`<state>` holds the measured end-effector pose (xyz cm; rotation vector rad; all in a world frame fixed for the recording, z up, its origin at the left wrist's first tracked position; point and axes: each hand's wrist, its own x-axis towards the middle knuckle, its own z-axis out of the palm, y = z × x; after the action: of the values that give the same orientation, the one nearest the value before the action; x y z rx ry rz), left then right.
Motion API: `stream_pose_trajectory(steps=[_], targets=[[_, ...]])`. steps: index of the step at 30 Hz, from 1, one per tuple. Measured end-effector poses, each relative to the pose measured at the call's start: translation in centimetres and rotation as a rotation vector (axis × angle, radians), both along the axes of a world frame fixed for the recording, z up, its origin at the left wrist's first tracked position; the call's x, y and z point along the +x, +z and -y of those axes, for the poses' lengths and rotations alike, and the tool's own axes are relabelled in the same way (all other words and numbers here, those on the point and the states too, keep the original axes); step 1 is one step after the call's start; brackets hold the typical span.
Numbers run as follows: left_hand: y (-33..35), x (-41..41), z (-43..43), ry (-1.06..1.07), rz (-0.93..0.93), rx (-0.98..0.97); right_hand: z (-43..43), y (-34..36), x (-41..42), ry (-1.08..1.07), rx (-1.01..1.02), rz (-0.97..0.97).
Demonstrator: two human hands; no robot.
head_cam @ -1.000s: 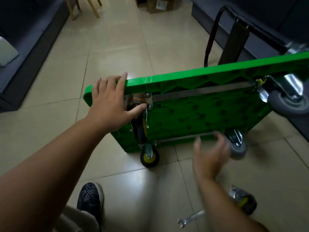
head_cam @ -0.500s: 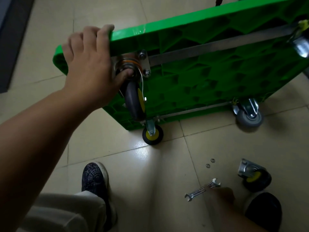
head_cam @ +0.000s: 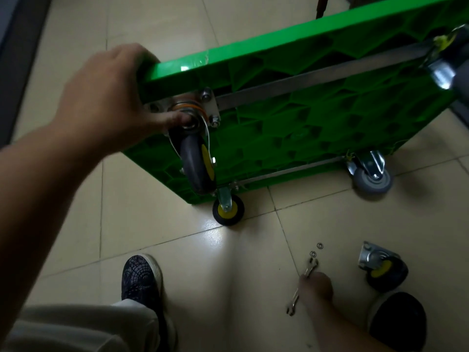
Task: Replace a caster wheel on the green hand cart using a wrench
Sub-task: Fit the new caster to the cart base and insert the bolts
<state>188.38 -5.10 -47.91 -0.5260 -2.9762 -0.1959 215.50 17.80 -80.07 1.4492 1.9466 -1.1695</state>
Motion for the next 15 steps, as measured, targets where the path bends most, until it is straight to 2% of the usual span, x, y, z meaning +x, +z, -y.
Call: stream_pose_trajectory(steps=[3, 5, 6, 10, 12, 14, 15], targets=[[1.3, -0.9, 0.1, -0.032, 0.076, -0.019, 0.1, 1.4, -0.8, 0.002, -0.06, -0.258], [1.5, -1.1, 0.0, -0.068, 0.082, -0.088, -0.8, 3.5, -1.9, 0.122, -0.174, -0.429], [1.5, -1.0, 0.0, -0.091, 0.073, -0.107, -1.6, 4.8, -3.1, 0.25, -0.167, -0.488], [1.4, 0.1, 0.2, -0.157, -0.015, -0.14, -4.0, 13.7, -9.7, 0.784, 0.032, -0.632], [1.2, 1.1, 0.3, -0.177, -0.03, -0.146, -4.3, 18.9, -12.4, 0.994, 0.196, -0.719], [1.1, 2.4, 0.5, -0.181, -0.049, -0.152, -4.1, 23.5, -14.1, 1.155, 0.348, -0.777], [1.1, 3.0, 0.7, -0.176, -0.062, -0.153, -4.0, 25.3, -14.7, 1.191, 0.36, -0.798]])
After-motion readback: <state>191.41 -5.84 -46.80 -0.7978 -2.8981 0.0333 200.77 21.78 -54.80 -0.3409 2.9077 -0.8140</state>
